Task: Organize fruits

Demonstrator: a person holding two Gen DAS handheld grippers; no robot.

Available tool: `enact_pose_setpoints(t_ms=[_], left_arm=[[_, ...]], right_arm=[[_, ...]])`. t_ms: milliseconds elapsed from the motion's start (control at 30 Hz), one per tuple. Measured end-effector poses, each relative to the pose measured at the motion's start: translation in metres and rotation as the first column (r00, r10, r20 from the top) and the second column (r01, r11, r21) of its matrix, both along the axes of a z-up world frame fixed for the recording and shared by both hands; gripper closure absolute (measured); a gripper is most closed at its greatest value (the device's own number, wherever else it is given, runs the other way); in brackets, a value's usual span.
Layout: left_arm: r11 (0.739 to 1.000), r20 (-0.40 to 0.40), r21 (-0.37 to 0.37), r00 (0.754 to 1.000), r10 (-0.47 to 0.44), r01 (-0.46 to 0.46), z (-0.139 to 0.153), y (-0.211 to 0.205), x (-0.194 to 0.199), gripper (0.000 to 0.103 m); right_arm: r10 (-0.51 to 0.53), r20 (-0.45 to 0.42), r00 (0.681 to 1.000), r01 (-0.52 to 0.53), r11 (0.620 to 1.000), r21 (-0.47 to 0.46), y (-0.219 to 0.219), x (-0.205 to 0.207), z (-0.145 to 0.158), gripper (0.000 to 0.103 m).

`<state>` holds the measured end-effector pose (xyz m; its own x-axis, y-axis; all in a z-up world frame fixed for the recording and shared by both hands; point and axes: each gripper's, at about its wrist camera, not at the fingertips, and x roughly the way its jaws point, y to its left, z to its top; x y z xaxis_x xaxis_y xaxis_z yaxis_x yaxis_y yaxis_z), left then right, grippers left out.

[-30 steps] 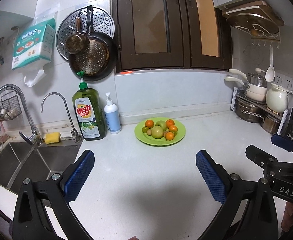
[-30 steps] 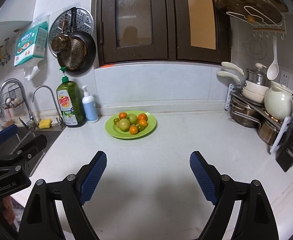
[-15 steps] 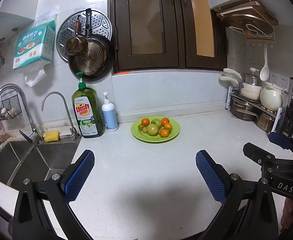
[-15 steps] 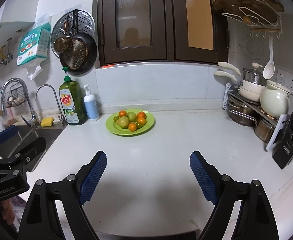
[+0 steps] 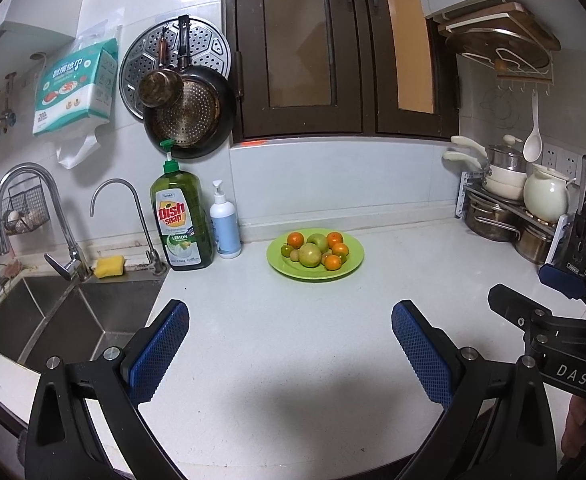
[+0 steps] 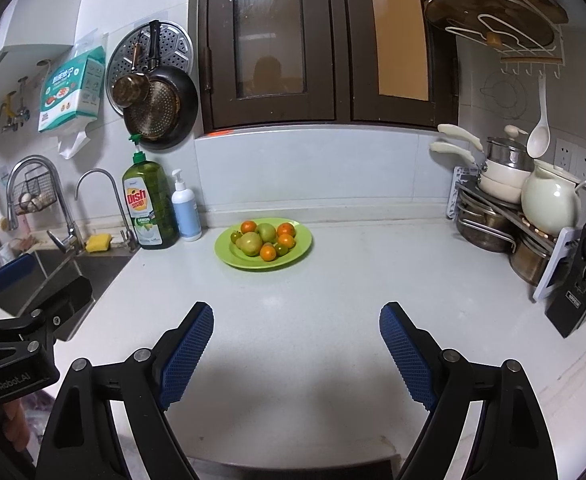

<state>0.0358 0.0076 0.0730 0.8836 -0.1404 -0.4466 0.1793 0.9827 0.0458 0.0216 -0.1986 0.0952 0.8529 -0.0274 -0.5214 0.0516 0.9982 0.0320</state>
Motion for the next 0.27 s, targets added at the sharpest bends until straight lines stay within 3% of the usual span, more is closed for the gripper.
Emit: enact_pose_setpoints(t_ms=[267], left_arm=[[1.0,-0.009,-0.003,1.0,0.007,-0.007,-0.0016,0.002,0.0026,0.0]], right_arm=[[0.009,-0.008,1.0,-0.009,1.0,0.0,0.0002,0.0044,-0.0009,0.017]])
